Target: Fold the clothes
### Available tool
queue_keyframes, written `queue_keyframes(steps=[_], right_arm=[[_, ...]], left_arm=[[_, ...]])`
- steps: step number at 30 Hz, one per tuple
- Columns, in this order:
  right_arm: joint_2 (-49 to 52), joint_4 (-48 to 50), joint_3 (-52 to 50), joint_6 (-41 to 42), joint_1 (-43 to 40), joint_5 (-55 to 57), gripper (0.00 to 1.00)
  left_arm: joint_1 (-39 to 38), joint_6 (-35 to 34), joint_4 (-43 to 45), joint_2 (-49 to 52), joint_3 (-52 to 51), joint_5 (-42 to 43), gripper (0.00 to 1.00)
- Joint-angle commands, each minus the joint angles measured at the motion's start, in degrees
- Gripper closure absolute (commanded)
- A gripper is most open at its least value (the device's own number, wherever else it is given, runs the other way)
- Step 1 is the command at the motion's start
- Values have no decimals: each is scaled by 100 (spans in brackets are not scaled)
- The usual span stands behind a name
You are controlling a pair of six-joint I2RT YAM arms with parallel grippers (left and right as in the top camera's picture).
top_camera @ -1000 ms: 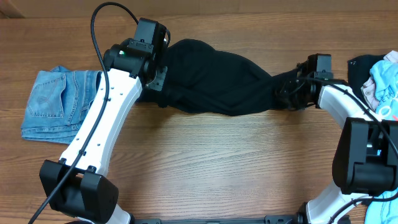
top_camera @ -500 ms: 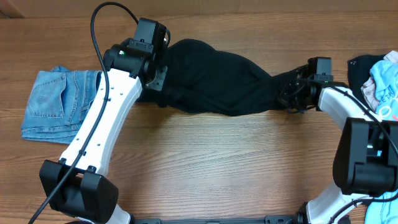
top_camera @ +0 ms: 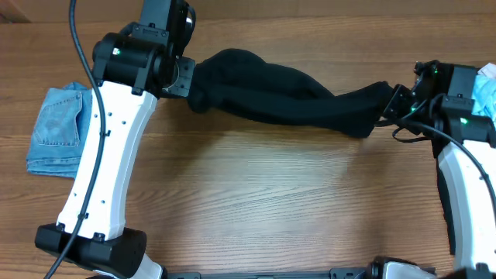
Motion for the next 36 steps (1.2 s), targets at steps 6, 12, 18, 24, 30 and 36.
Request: queue_keyframes(steps=[6, 12, 18, 24, 30, 36], right_arm=[[-492, -273, 94, -42, -35, 160, 96], [-487, -269, 94, -42, -35, 162, 96], [-487, -251, 94, -39, -35, 162, 96], [-487, -254, 94, -35, -35, 251, 96], [-487, -251, 94, -15, -35, 249, 96], [-487, -251, 94, -15, -37, 249, 96]], left_arm=[[35, -11, -170, -57, -26, 911, 51], [-94, 793, 225, -57, -1908, 2697, 54], [-706, 844, 1731, -55, -3943, 2514, 49], [-1287, 599, 2739, -50, -5182, 2151, 47], [-1327, -170, 3414, -48, -5928, 1290, 48], [-1327, -584, 3606, -48, -5987, 612, 90]])
